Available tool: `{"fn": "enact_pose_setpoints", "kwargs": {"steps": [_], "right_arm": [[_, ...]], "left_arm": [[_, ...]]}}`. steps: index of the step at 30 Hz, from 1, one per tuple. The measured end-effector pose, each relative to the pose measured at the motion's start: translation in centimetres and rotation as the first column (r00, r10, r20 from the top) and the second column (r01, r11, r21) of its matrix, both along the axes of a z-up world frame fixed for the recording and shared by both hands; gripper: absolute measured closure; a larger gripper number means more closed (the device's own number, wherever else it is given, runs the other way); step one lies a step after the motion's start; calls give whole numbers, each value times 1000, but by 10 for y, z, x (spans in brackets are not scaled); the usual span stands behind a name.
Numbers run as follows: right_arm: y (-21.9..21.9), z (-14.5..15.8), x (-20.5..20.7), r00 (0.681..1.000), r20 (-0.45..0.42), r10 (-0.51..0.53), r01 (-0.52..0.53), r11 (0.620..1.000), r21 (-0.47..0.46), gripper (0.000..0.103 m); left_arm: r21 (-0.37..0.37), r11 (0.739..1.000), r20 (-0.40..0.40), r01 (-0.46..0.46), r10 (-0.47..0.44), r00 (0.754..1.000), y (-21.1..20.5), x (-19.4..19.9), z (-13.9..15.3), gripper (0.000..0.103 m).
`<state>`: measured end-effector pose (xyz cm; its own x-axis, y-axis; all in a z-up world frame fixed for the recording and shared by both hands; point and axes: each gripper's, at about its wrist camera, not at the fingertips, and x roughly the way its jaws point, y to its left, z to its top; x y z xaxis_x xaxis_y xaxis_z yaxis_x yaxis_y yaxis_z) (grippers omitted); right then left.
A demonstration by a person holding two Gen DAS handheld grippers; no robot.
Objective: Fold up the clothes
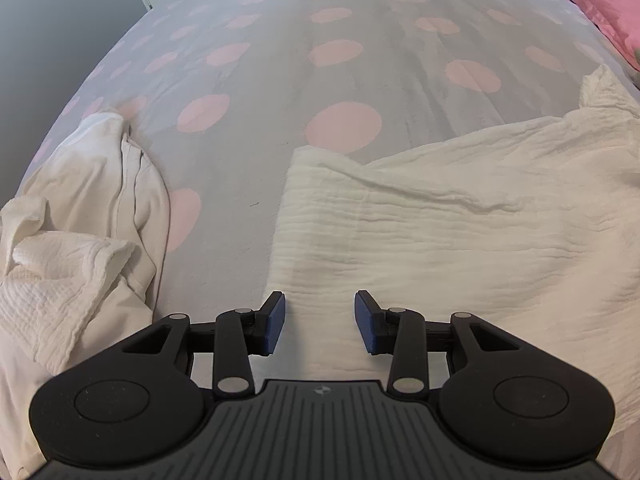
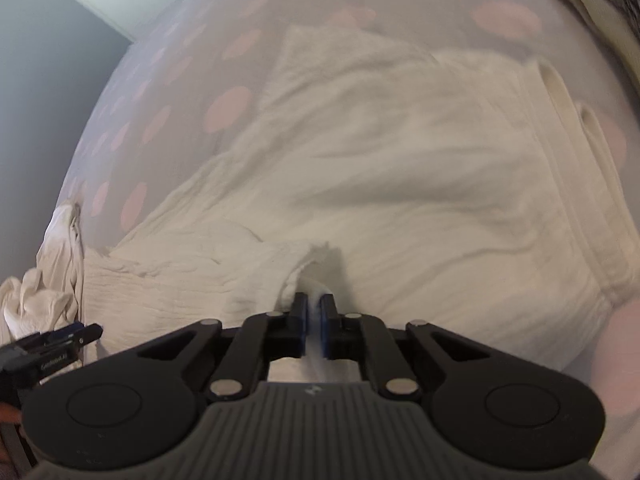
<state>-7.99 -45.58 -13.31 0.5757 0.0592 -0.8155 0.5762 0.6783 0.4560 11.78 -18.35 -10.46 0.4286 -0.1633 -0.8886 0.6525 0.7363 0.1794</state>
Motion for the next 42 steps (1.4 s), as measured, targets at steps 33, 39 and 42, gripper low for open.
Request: {"fn": "enact_pose_setpoints", "kwargs": {"steps": [33, 39, 42], "right_arm": [[54, 4, 7, 973, 83, 215, -219, 975, 47, 60], [95, -7, 16, 935, 41, 353, -351, 936, -36, 59], [115, -12, 20, 909, 16, 416, -414, 907, -74, 59]], "left_arm": [[36, 999, -11, 25, -24, 1000, 0, -2, -4, 66], [37, 998, -12, 42, -41, 999, -2, -6, -5, 66], [39, 998, -12, 52, -52, 999, -4, -9, -5, 66]]}}
